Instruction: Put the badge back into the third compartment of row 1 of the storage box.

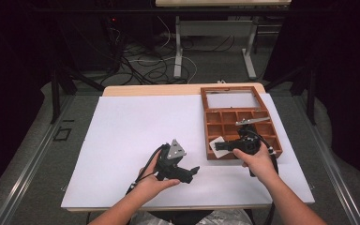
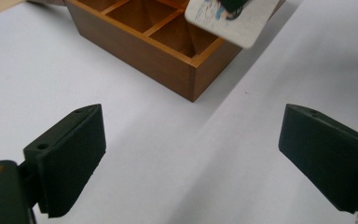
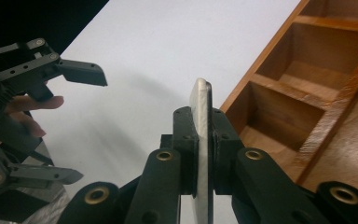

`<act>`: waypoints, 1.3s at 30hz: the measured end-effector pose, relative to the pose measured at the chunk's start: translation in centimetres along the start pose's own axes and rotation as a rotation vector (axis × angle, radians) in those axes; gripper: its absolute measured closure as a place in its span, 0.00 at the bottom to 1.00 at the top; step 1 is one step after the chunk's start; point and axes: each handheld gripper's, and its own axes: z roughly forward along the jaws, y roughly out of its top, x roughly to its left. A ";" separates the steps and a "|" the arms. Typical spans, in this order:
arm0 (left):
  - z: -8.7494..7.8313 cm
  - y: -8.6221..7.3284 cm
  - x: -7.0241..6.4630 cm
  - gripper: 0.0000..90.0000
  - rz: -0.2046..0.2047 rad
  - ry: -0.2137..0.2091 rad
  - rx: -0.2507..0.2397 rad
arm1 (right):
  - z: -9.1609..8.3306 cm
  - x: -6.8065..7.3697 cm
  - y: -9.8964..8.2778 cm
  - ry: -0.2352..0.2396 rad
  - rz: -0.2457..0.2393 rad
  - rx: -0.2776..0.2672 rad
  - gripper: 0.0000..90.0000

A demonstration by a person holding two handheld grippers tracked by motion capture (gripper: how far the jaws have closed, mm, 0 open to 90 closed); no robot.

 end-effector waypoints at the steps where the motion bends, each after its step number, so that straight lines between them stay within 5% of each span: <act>1: 0.0 -0.1 0.1 0.06 0.000 -0.001 -0.005 | -0.2 -0.2 0.1 -0.009 -0.009 0.000 0.94; 13: -1.2 -1.0 1.6 0.00 -0.062 0.011 -0.018 | -2.3 -2.1 2.4 -0.099 -0.087 -0.046 0.94; 21: -1.9 -1.5 3.0 0.00 -0.122 0.054 -0.071 | -3.2 -4.3 3.8 -0.179 -0.121 -0.078 0.94; 32: -2.8 -2.3 4.4 0.00 -0.157 0.083 -0.096 | -3.7 -6.4 4.9 -0.269 -0.128 -0.136 0.94; 39: -2.6 -2.8 4.6 0.00 -0.163 0.069 -0.068 | -3.6 -7.5 5.4 -0.333 -0.184 -0.142 0.94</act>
